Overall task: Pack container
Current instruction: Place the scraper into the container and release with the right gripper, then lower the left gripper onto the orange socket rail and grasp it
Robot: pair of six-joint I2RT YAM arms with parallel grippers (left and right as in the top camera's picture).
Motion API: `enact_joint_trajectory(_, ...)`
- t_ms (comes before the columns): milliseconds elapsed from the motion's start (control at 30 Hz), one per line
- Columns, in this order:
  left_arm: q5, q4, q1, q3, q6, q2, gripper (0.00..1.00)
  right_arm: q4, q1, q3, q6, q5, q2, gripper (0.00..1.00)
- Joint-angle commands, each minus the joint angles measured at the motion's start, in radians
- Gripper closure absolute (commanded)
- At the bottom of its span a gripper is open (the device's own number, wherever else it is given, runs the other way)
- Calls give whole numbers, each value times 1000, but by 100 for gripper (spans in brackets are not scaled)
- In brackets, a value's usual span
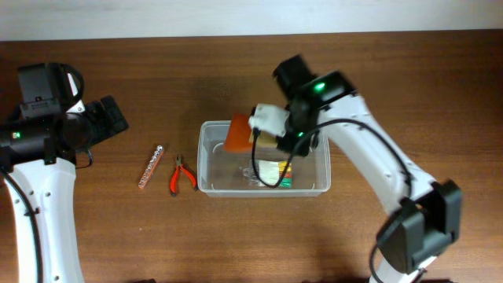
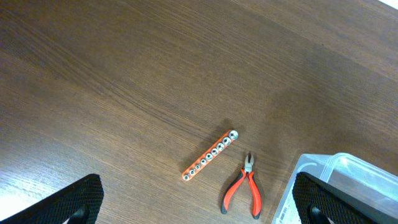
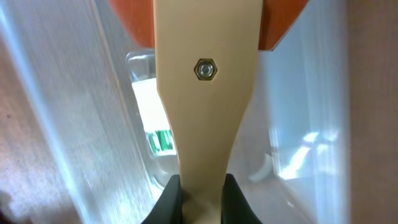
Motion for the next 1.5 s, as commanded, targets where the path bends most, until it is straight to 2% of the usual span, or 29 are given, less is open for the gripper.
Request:
enact_joint_trajectory(0, -8, 2, 3, -8, -6, 3, 1, 67, 10, -112, -11, -17, 40, 96)
enact_joint_trajectory(167, -8, 2, 3, -8, -6, 3, 1, 140, 5, -209, -9, -17, 55, 95)
enact_joint_trajectory(200, -8, 2, 3, -8, -6, 3, 1, 140, 5, -211, -9, -17, 55, 89)
enact_joint_trajectory(267, -8, 2, 3, -8, -6, 3, 1, 142, 5, -210, -9, -17, 55, 67)
enact_joint_trajectory(367, -8, 2, 3, -8, -6, 3, 1, 142, 5, -209, -9, -17, 55, 50)
enact_joint_trajectory(400, -8, 2, 3, -8, -6, 3, 1, 142, 5, -209, -9, -17, 55, 36)
enact_joint_trajectory(467, -8, 2, 3, -8, -6, 3, 1, 140, 5, -207, -8, -17, 54, 20)
enact_joint_trajectory(500, -8, 2, 3, -8, -6, 3, 1, 138, 5, -203, -8, -16, 54, 3)
enact_joint_trajectory(567, -8, 0, 3, -8, -4, 3, 1, 130, 5, -179, 38, -10, 53, 1)
enact_joint_trajectory(667, -8, -5, 3, -8, 71, 3, 1, 85, 3, -92, 114, 31, 44, 1)
enact_joint_trajectory(833, -7, -27, 3, -8, 129, 3, 1, -14, -38, 146, 219, 130, 22, 1)
enact_joint_trajectory(1100, -8, -130, -29, -9, 244, 3, 1, -121, -272, 542, 560, 216, -16, 1)
enact_joint_trajectory(1267, -20, -155, -39, -65, 277, 4, 1, -201, -450, 642, 580, 177, -16, 1)
enact_joint_trajectory(1467, -18, -50, -39, -226, 497, 54, 1, -237, -575, 627, 580, 126, -14, 1)
